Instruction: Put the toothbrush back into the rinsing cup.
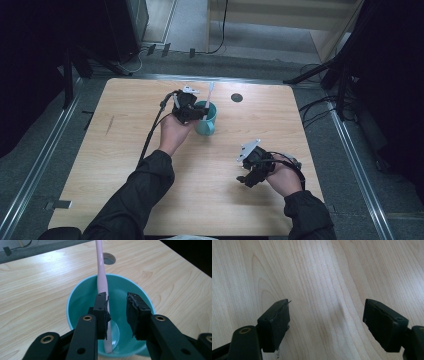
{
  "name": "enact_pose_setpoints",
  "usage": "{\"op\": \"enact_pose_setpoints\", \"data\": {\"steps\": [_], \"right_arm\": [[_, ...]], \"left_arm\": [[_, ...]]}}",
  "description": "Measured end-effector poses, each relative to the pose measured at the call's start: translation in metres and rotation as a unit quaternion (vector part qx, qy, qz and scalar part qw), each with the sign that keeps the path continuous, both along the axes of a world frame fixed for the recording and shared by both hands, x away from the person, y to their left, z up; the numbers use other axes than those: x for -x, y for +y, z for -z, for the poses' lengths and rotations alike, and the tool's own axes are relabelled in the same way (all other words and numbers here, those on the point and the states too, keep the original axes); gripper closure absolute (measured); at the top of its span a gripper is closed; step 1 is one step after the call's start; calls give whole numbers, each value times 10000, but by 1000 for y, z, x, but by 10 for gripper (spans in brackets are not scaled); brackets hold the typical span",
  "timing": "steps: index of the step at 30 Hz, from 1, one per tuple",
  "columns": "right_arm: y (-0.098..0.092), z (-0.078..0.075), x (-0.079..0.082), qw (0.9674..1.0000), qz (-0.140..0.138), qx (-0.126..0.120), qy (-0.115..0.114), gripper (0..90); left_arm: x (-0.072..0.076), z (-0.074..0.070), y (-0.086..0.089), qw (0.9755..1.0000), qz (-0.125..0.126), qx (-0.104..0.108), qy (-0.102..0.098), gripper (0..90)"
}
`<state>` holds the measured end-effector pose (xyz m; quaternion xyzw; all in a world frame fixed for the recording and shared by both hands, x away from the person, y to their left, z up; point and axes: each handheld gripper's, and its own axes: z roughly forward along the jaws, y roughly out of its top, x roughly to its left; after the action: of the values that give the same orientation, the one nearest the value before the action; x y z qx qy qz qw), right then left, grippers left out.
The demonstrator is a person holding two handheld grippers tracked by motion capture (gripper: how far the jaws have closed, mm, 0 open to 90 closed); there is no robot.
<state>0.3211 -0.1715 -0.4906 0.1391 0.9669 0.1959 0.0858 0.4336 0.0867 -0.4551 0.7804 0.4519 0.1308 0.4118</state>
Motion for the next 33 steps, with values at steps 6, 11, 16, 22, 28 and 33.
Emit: {"op": "enact_pose_setpoints", "data": {"steps": [6,11,16,22,28,33], "right_arm": [[0,1,0,10000,-2,15,-21,216],[-1,1,0,10000,18,19,14,216],[-2,2,0,10000,33,43,12,216],[-1,3,1,10000,-4,67,34,215],[-1,3,1,10000,-6,87,43,215],[0,3,2,9999,-29,88,40,215]], "left_arm": [[10,-13,9,9999,131,-11,4,650],[23,-18,18,9996,259,-54,22,610],[37,-20,28,9994,327,72,75,578],[56,-15,39,9986,467,-70,237,529],[73,-3,48,9968,587,-433,331,512],[84,-1,54,9968,640,-295,387,490]]}}
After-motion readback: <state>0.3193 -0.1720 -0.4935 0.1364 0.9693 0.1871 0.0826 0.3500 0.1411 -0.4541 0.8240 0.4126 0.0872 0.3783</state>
